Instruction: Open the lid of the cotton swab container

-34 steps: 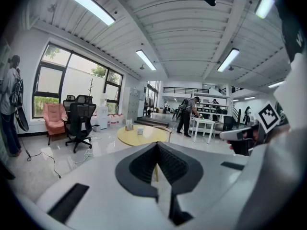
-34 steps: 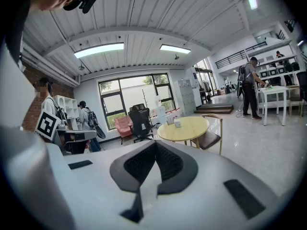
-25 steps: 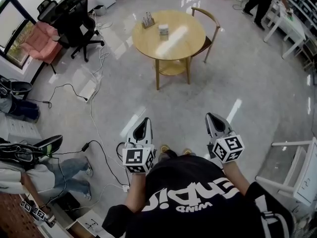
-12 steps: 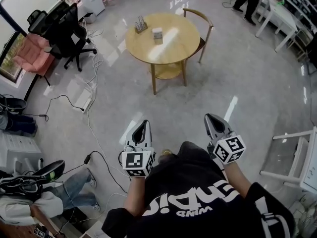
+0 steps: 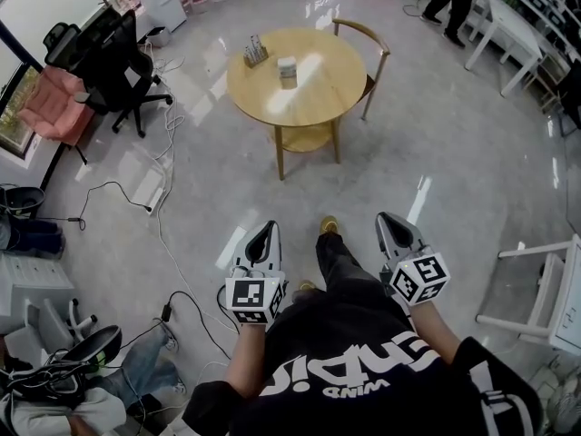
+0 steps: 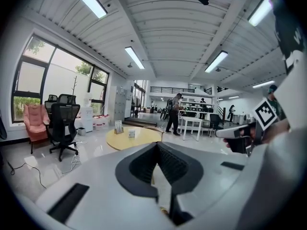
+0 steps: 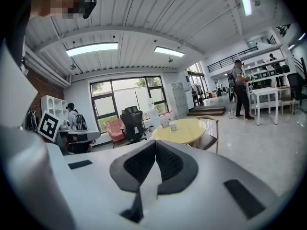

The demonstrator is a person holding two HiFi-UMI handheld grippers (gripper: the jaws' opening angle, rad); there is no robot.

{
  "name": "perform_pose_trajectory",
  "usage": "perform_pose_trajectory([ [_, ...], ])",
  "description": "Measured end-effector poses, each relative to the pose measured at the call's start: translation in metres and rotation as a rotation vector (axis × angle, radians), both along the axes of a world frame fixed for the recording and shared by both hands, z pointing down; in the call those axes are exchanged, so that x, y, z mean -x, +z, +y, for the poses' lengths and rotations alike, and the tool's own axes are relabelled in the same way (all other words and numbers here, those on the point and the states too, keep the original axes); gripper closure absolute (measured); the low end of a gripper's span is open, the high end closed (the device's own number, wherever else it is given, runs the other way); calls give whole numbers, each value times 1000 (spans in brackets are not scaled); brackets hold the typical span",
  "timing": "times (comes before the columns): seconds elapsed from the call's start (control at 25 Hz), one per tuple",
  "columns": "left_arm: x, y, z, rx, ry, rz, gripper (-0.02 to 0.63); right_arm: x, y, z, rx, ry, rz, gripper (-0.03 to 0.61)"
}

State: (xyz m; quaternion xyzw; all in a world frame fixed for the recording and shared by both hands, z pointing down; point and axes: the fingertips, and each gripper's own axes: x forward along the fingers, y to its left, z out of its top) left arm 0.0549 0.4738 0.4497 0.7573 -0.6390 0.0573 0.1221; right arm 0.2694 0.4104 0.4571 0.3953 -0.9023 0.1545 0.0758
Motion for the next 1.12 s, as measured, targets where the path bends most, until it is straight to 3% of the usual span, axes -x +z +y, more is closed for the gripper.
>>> perform_pose_trajectory([
  [1.12, 51, 0, -142, -20, 17, 48, 606, 63, 15, -145, 29, -30, -9, 577],
])
